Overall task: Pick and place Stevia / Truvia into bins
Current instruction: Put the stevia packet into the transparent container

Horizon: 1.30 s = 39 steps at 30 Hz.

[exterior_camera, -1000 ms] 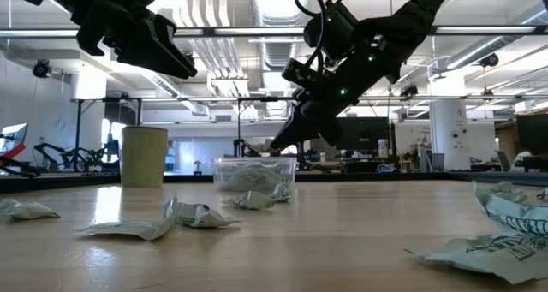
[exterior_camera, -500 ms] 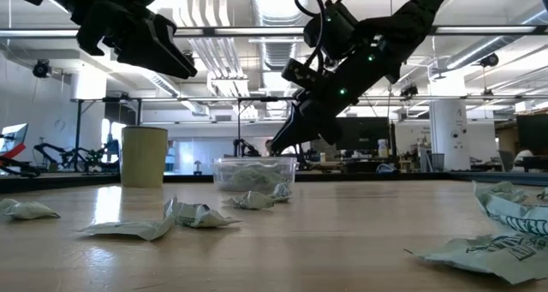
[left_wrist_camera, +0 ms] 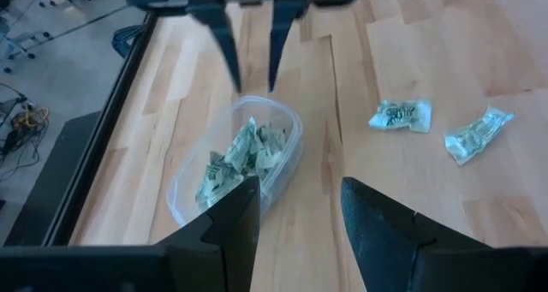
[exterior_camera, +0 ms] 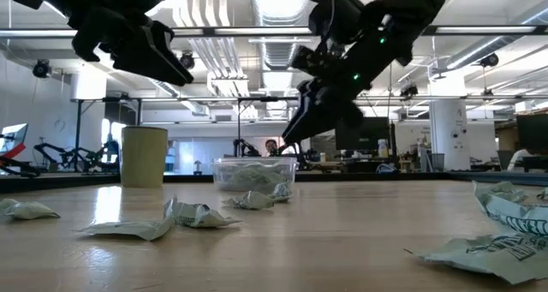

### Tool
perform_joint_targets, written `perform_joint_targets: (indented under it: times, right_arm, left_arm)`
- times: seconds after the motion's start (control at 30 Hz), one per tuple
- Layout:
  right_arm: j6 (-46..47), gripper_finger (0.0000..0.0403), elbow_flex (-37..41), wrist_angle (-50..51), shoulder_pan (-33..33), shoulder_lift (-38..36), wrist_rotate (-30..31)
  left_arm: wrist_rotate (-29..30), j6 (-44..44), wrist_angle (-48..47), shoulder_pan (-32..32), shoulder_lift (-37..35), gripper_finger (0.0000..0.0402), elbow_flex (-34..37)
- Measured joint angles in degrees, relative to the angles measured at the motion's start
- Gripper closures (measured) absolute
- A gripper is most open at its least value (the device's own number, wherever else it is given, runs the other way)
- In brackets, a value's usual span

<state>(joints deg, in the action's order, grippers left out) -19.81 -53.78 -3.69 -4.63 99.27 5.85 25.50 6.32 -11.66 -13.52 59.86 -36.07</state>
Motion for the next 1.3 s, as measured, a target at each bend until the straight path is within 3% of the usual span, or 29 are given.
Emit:
perform_joint_targets:
  times: [0.23,0.37,0.67,1.0,1.3]
  right_arm:
    - [9.77,0.0296,0.22,21.27,3.15,-6.80,-9.21]
    - [17.52,0.0304,1.05,28.05,5.86,-9.86,-10.80]
    - [27.71,0.0321,3.76,31.83,12.02,-13.36,-10.84]
    - [42.45,0.0330,12.42,35.05,19.80,-13.79,-10.03]
    - [46.22,0.0334,14.69,34.78,20.64,-13.82,-8.57]
  left_arm:
    - [-0.44,-0.13,0.07,-0.01,0.00,0.0253,0.00]
    - [-1.04,-1.56,0.07,-0.01,0.00,0.0253,0.04]
    - [-2.59,-6.09,0.80,0.00,0.00,0.0253,2.07]
    - [-2.71,-6.01,3.69,0.00,0.02,0.0253,4.31]
    - [-2.71,-5.74,5.18,0.00,0.02,0.0253,4.31]
